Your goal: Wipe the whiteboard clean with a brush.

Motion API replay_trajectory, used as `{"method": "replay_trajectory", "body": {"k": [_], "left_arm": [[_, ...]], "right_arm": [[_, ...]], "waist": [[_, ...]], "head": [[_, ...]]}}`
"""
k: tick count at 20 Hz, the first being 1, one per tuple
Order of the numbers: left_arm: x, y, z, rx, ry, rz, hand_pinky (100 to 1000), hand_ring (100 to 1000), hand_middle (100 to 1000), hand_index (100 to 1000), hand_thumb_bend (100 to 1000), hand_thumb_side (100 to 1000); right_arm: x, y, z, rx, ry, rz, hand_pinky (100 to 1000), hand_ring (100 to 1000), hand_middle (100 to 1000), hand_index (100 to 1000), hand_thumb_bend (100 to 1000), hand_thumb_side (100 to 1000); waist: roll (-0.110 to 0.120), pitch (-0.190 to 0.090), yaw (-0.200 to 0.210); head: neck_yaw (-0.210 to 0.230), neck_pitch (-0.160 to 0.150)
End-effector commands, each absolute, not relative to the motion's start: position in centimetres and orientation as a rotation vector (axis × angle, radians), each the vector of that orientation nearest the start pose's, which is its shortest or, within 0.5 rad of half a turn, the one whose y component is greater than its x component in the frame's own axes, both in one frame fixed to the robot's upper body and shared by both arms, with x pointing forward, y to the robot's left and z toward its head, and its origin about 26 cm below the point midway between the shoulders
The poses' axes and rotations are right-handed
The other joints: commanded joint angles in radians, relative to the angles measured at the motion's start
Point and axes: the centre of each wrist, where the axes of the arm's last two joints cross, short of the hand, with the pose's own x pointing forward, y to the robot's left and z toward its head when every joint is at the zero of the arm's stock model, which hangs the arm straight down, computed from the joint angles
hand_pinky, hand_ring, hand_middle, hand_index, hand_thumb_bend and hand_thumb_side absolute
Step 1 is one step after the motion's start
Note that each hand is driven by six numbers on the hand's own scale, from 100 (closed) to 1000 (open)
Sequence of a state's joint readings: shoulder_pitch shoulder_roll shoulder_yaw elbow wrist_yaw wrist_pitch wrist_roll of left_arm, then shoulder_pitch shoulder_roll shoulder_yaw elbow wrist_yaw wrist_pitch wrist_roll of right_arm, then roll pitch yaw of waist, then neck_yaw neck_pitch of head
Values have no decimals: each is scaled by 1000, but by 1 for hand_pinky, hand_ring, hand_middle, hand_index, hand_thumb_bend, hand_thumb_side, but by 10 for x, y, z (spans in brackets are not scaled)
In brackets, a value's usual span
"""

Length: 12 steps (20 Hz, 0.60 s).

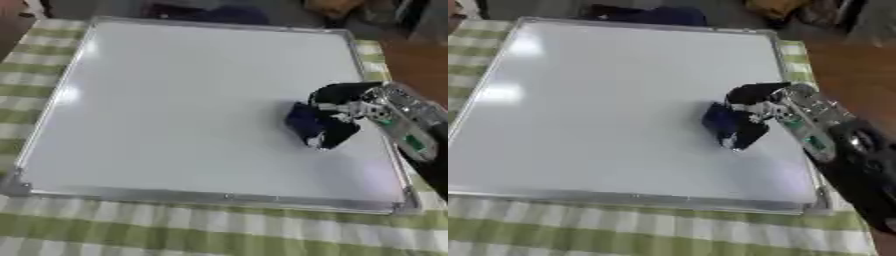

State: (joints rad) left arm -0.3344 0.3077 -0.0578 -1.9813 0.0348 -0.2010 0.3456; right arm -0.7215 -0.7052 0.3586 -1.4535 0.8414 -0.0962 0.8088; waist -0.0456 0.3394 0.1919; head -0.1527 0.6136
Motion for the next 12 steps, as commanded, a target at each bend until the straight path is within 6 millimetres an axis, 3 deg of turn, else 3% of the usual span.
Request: {"method": "replay_trajectory", "body": {"k": [1,12], "left_arm": [[302,240,208,149,-2547,-5,634,771,767,688,183,1000],[302,240,208,147,-2544,-9,634,772,768,688,181,1000]], "right_arm": [[397,-274,222,-784,-990,1961,588,713,430,661,100,520],[371,-255,239,-647,-1083,1997,575,689,405,639,100,538]], "waist": [[2,-15,0],[4,-19,-3]], "head": [[-3,-6],[-3,-9]]}}
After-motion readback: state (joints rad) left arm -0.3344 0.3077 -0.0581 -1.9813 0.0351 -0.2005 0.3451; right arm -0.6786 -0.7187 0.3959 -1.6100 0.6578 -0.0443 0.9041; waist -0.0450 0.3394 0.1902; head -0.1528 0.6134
